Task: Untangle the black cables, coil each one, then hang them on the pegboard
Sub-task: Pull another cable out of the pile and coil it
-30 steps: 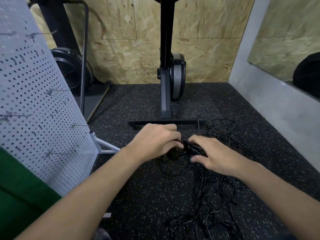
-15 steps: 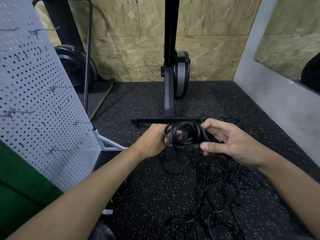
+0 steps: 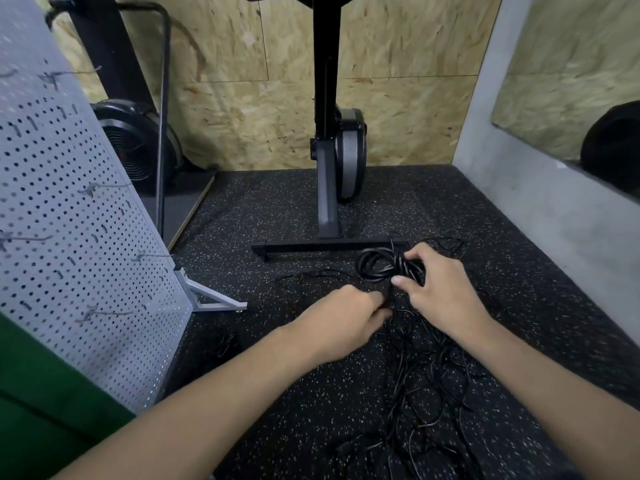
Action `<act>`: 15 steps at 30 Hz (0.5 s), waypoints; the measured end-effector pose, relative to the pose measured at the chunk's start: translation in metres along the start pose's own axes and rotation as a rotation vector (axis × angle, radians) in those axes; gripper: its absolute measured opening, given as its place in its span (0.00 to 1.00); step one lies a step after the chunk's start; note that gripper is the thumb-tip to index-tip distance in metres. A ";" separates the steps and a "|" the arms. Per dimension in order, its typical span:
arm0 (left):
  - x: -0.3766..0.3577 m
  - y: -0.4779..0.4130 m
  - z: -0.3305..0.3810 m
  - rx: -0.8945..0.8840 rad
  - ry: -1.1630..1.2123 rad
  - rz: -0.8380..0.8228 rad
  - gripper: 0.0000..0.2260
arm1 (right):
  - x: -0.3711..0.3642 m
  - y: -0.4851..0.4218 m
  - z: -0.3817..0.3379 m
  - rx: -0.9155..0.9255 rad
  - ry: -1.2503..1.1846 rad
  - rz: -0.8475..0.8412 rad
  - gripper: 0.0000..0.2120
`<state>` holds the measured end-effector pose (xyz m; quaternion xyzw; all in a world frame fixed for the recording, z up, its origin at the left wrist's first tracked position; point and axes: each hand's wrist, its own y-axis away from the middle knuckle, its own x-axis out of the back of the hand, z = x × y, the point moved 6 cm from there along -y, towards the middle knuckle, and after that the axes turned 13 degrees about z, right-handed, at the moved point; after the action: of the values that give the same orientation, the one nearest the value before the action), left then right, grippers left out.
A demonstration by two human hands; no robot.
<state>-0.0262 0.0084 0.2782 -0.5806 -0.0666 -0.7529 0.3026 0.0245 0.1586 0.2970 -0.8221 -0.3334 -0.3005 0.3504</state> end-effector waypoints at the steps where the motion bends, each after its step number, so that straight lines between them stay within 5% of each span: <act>1: 0.001 0.000 0.003 -0.044 -0.058 -0.015 0.14 | -0.005 0.001 0.001 0.011 0.032 -0.028 0.16; 9: 0.051 0.004 -0.019 -0.182 0.215 0.278 0.08 | -0.016 0.016 -0.008 0.160 0.024 -0.413 0.13; 15: 0.071 0.001 -0.047 -0.055 0.437 0.417 0.06 | -0.008 0.034 -0.039 0.186 -0.402 -0.592 0.11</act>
<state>-0.0750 -0.0405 0.3277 -0.4141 0.1411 -0.7833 0.4417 0.0351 0.1073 0.3009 -0.6973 -0.6447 -0.1898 0.2490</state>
